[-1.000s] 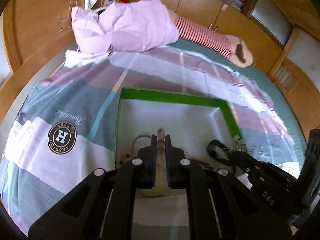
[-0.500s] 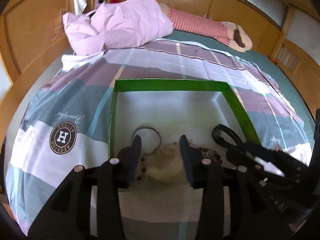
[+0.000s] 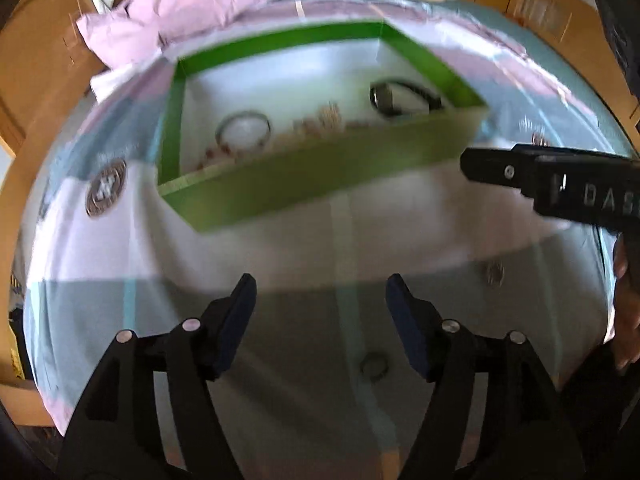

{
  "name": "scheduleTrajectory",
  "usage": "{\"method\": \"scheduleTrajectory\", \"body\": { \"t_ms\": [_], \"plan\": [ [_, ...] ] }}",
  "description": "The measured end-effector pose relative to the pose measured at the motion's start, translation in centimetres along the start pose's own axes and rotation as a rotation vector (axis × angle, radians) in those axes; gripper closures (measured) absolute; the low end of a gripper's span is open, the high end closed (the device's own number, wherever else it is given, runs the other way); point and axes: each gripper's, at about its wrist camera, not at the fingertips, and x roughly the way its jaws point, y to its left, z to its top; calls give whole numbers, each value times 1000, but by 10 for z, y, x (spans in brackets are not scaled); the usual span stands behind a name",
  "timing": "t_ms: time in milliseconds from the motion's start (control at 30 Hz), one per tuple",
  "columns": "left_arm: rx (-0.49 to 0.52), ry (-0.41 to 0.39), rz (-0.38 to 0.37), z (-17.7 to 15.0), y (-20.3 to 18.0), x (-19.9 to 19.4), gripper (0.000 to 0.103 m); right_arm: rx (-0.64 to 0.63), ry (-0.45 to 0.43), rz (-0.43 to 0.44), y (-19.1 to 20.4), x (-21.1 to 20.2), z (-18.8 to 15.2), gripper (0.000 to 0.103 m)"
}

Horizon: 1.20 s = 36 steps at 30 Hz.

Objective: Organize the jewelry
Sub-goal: 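Open both tools to drop the pink bracelet and green cluster in the box, then move the right tool to the gold ring while the left tool moves to the dark ring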

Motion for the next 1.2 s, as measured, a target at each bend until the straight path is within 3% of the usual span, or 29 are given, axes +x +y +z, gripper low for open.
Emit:
{"method": "scheduleTrajectory", "body": {
  "t_ms": [100, 467, 867, 1000, 1133, 1200],
  "plan": [
    [2, 9, 16, -3, 0, 2, 28, -5, 35, -20, 0, 7, -4, 35],
    [-15, 64, 56, -6, 6, 13, 23, -63, 156, -76, 7, 32, -21, 30],
    [-44, 91, 66, -7, 13, 18, 22, -133, 181, -104, 16, 42, -29, 30],
    [-51, 95, 67, -6, 14, 19, 22, -96, 217, -1, 14, 45, -29, 35],
    [-85, 96, 57, -4, 22, 18, 22, -12, 138, 114, 5, 25, -19, 35],
    [-94, 97, 46, -4, 25, 17, 22, -1, 92, 33, -2, 17, -15, 35]
  ]
}}
